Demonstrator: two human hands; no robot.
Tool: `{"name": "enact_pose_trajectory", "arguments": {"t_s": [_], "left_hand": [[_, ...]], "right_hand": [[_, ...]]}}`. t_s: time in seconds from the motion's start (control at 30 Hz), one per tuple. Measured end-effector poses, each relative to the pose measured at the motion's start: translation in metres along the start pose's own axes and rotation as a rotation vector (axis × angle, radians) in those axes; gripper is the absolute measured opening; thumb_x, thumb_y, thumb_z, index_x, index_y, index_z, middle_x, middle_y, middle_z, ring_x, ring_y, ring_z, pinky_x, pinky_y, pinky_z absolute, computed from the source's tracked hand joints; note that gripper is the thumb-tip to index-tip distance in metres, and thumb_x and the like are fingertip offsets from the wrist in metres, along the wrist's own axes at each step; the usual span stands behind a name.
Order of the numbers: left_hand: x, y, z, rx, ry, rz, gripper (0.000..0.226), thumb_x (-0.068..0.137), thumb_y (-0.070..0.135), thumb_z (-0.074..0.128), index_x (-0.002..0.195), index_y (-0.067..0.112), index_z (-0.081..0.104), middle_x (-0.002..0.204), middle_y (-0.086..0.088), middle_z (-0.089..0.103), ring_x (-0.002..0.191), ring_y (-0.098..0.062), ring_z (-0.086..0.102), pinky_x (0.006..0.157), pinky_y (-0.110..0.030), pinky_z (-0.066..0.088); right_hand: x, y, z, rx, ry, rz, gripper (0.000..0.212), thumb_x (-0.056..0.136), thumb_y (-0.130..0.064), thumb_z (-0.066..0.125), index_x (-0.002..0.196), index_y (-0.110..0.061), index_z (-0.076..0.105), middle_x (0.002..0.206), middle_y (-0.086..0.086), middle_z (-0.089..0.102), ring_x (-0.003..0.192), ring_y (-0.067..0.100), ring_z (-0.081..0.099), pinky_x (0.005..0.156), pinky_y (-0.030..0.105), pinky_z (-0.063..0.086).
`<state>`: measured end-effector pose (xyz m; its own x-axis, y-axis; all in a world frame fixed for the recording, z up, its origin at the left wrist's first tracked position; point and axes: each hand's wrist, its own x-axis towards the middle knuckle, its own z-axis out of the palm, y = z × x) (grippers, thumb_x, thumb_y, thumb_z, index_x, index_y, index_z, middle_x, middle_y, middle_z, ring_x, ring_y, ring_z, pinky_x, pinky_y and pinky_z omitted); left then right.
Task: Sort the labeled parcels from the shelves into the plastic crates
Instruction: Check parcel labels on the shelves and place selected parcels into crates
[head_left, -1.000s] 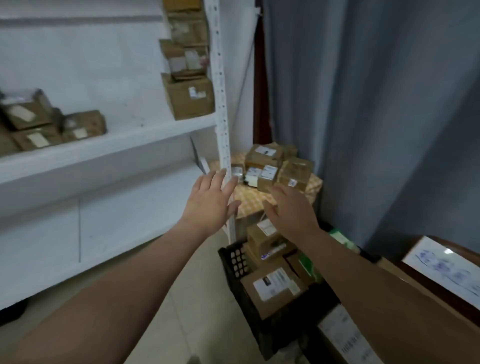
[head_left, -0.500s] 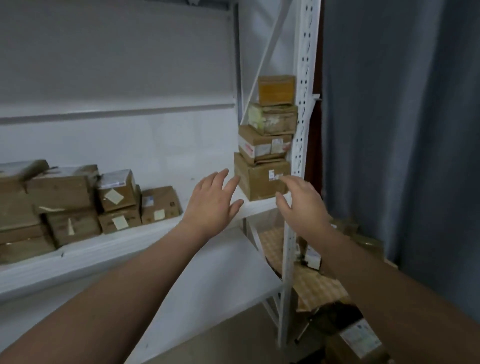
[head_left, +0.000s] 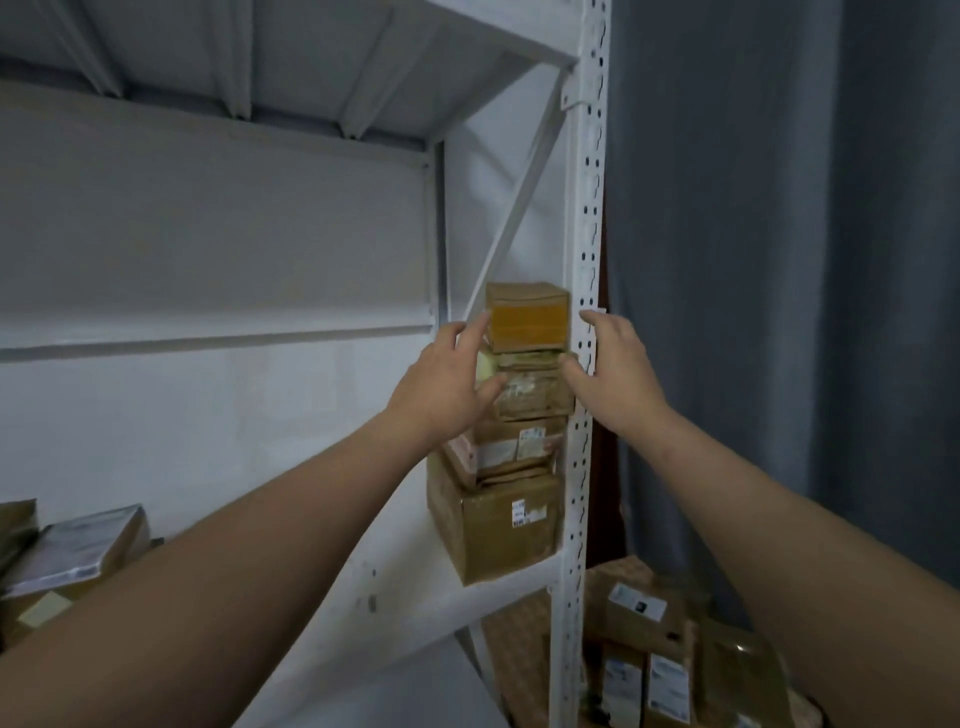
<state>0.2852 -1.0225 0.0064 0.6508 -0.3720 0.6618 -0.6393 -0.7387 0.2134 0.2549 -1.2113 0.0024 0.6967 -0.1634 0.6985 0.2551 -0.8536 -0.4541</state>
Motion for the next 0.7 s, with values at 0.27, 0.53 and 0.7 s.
{"name": "enact_pose_trajectory", "arguments": {"t_s": [0.27,0.53,0.7], "left_hand": [[0.094,0.0,0.031,-0.544,-0.086,-0.232,0.076,0.095,0.054,0.044,0.153,0.028,0.001,0.157,-0.004,0.026,0.141,-0.027,0.031,0.111,-0.037,0.028],[0.087,0.004,0.053,-1.073,0.298,-0.248,0.036,0.1,0.045,0.036,0.13,0.026,0.03,0.118,0.004,0.049,0.106,-0.008,0.054,0.092,-0.033,0.05],[0.081,-0.015,0.04,-1.088,0.334,-0.305,0.019,0.1,0.037,0.042,0.113,0.023,0.044,0.11,0.001,0.052,0.1,-0.01,0.055,0.083,-0.022,0.049]], "right_hand": [[0.077,0.014,0.026,0.256,-0.004,0.186,0.05,0.094,-0.048,0.045,0.133,-0.017,0.051,0.128,0.005,0.057,0.12,0.025,0.051,0.104,0.047,0.04],[0.086,0.006,0.044,0.744,0.127,0.18,0.027,0.097,-0.045,0.048,0.11,-0.022,0.042,0.099,-0.008,0.051,0.087,0.004,0.055,0.066,0.021,0.046],[0.091,-0.003,0.051,0.869,0.132,0.287,0.031,0.087,-0.047,0.062,0.09,-0.024,0.043,0.101,0.006,0.055,0.091,0.02,0.058,0.073,0.035,0.052]]}}
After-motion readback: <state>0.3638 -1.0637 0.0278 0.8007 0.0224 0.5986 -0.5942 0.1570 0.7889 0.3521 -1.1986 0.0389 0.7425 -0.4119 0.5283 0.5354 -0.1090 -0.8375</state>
